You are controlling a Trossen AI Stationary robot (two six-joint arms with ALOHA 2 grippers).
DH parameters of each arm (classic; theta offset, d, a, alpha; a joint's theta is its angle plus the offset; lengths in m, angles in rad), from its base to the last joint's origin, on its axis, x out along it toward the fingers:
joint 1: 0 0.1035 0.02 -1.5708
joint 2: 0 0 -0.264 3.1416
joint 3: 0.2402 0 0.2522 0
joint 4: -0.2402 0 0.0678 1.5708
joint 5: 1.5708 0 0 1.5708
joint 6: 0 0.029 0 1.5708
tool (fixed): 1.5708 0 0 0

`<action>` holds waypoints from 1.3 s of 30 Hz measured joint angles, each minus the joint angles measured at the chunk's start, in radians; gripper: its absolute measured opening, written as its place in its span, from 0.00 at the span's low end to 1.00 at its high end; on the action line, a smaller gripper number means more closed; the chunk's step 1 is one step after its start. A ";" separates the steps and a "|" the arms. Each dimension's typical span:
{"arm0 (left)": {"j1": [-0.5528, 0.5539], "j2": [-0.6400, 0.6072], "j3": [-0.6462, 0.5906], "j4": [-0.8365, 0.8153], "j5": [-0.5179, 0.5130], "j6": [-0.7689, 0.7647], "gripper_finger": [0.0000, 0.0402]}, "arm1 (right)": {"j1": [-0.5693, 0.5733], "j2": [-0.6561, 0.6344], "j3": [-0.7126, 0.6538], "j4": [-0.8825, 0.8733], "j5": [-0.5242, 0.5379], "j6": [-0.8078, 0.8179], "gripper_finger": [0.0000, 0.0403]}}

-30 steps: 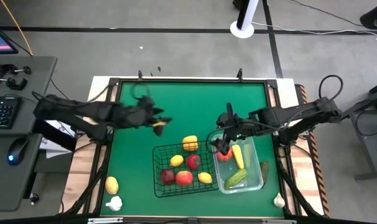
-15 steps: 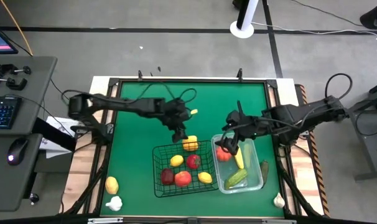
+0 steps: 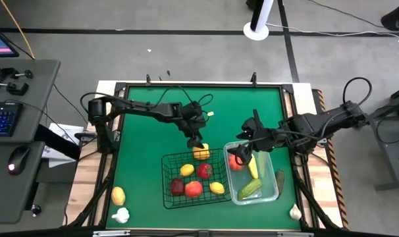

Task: Sort produce into baskets
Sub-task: Put the bell pepper into the transparent bin

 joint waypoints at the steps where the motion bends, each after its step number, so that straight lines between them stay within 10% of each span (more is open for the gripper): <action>1: -0.003 0.000 0.000 0.003 -0.010 0.007 0.74 | 0.000 0.000 0.000 0.000 0.004 0.000 0.94; 15: -0.042 0.032 0.000 0.017 -0.097 0.038 0.70 | -0.002 0.000 0.000 -0.004 0.017 -0.011 0.94; 25: -0.043 0.017 0.001 0.033 -0.097 0.055 0.05 | -0.002 0.000 0.000 -0.018 0.018 -0.011 0.94; 39: 0.020 -0.109 -0.002 -0.006 -0.151 0.027 0.04 | -0.002 0.001 -0.001 -0.029 0.026 -0.011 0.94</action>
